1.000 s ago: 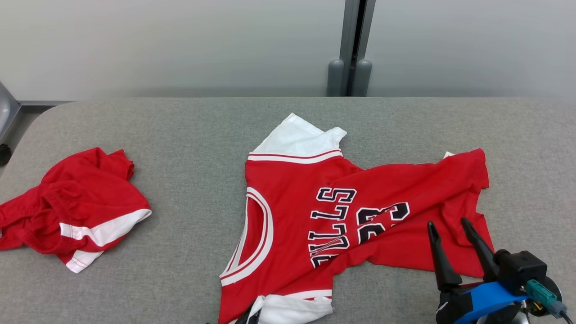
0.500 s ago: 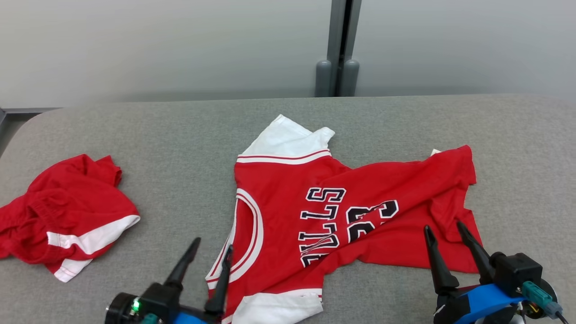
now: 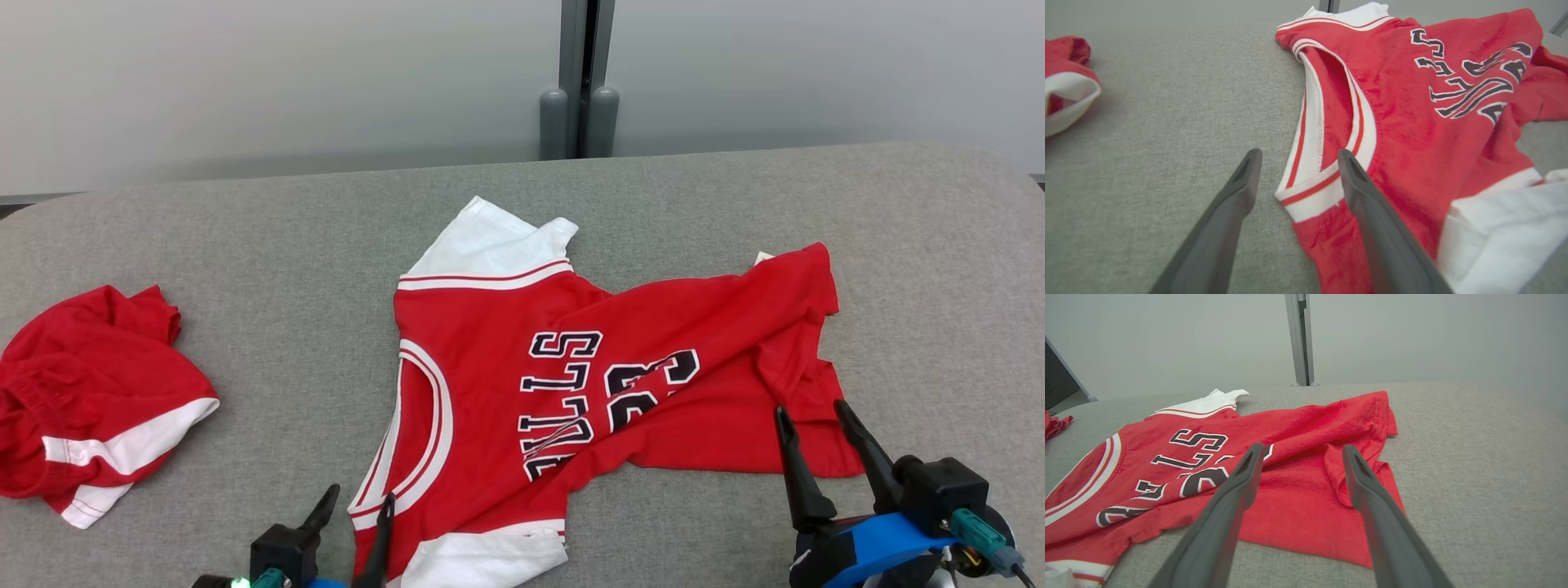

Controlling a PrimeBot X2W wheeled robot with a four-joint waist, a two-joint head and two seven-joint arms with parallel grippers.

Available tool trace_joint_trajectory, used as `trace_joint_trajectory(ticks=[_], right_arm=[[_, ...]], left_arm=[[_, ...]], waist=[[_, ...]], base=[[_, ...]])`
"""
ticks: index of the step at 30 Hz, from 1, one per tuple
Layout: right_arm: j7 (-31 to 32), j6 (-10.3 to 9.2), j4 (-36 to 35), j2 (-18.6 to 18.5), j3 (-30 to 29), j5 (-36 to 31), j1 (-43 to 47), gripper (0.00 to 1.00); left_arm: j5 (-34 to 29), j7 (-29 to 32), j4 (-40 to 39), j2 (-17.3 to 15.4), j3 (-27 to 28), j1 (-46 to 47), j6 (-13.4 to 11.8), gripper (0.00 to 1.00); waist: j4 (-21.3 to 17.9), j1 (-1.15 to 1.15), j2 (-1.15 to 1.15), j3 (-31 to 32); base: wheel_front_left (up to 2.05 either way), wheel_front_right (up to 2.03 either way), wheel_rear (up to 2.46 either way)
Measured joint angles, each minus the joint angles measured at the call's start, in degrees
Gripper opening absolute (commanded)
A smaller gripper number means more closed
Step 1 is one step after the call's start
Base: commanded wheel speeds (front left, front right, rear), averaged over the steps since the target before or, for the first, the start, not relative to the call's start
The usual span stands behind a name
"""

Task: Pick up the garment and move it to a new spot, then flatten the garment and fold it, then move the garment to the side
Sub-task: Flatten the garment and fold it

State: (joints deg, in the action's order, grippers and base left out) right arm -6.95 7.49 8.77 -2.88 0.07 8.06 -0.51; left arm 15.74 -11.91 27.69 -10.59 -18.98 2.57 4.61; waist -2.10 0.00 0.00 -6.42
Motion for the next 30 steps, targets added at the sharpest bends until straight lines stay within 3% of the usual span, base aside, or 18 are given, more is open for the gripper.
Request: trace_joint_trajectory(ticks=[11, 12, 13, 14, 21, 30], right_arm=[[-0.2, 0.0, 0.51, 0.0, 0.16, 0.02, -0.48, 1.0], [-0.2, 0.0, 0.52, 0.0, 0.24, 0.07, -0.49, 1.0], [-0.2, 0.0, 0.52, 0.0, 0.29, 0.09, -0.51, 1.0], [-0.22, 0.0, 0.52, 0.01, 0.31, 0.09, -0.54, 1.0], [-0.22, 0.0, 0.9, 0.0, -0.25, -0.05, -0.53, 1.0], [-0.2, 0.0, 0.94, 0.0, -0.38, 0.18, 0.47, 1.0]], left_arm=[[1.45, 0.71, 5.95, 1.48, -2.12, 0.34, 0.99, 1.0], [1.52, 0.71, 6.34, 1.69, -2.31, 0.64, 1.03, 0.73], [1.59, 0.71, 6.75, 1.87, -2.54, 1.01, 1.1, 0.24], [1.7, 0.64, 7.09, 1.92, -2.87, 1.35, 1.35, 0.0], [1.83, -0.9, 6.9, 2.19, -4.02, 4.6, 1.94, 0.0], [0.68, -2.29, -4.88, 0.97, -3.9, 5.85, 0.85, 0.0]], waist=[[0.03, 0.0, 0.0, -0.46], [0.01, 0.0, 0.0, -0.45], [0.01, 0.0, 0.0, -0.47], [0.04, 0.0, 0.0, -0.46], [0.62, 0.0, 0.0, 0.76], [2.04, 0.0, 0.0, 3.59]], base=[[0.0, 0.0, 0.0], [0.0, 0.0, 0.0], [0.0, 0.0, 0.0], [0.0, 0.0, 0.0], [0.0, 0.0, 0.0], [0.0, 0.0, 0.0]])
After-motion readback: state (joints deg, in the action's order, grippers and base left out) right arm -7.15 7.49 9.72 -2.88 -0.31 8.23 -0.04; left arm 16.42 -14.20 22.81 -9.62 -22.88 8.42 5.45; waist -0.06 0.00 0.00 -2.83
